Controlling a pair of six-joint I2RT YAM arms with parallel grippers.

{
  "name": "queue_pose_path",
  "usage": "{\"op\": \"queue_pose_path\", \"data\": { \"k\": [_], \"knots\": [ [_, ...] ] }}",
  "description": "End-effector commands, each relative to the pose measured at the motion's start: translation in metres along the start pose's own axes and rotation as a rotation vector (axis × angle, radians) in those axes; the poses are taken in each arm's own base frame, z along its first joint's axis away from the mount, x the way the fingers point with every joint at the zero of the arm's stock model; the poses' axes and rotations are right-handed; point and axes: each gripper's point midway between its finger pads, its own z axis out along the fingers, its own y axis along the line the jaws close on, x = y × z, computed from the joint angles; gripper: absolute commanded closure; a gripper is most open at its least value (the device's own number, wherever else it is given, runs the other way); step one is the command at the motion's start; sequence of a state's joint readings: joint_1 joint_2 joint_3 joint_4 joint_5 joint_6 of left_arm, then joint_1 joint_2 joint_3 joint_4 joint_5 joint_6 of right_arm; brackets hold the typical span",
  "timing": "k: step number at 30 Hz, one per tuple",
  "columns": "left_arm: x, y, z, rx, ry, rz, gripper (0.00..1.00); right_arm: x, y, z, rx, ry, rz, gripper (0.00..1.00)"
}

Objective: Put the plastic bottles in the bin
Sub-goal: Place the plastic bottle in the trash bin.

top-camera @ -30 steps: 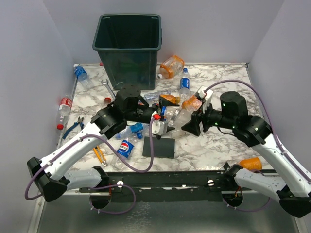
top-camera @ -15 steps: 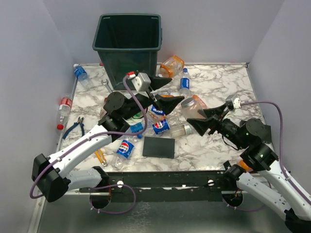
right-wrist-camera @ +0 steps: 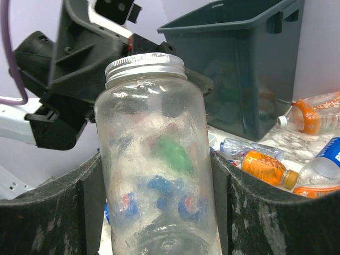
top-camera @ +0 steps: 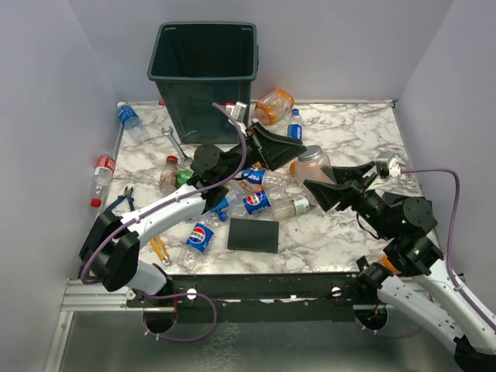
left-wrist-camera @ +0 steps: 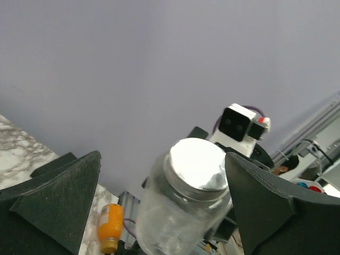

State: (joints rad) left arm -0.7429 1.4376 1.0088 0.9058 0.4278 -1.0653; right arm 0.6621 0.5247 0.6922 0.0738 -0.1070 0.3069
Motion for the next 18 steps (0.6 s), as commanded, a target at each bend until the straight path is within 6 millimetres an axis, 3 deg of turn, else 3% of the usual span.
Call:
{"op": "queue_pose_path", "data": {
  "k": [1,11,14,18],
  "knots": [
    [0.006,-0.043,0.004,0.149,0.034,-0.013,0.01,-0.002,-0.007,0.006,0.036,-0.032,0.002,0.71],
    [0.035,-0.047,0.012,0.149,0.083,0.1,0.01,0.002,-0.003,0.02,0.008,-0.016,0.032,0.71],
    [0.039,-0.043,0.013,0.132,0.098,0.112,0.1,0.004,-0.003,0.02,0.006,-0.012,0.034,0.7],
    [0.043,-0.042,0.014,0.126,0.108,0.13,0.33,0.007,-0.004,0.021,0.008,0.003,0.04,0.7]
  ]
}}
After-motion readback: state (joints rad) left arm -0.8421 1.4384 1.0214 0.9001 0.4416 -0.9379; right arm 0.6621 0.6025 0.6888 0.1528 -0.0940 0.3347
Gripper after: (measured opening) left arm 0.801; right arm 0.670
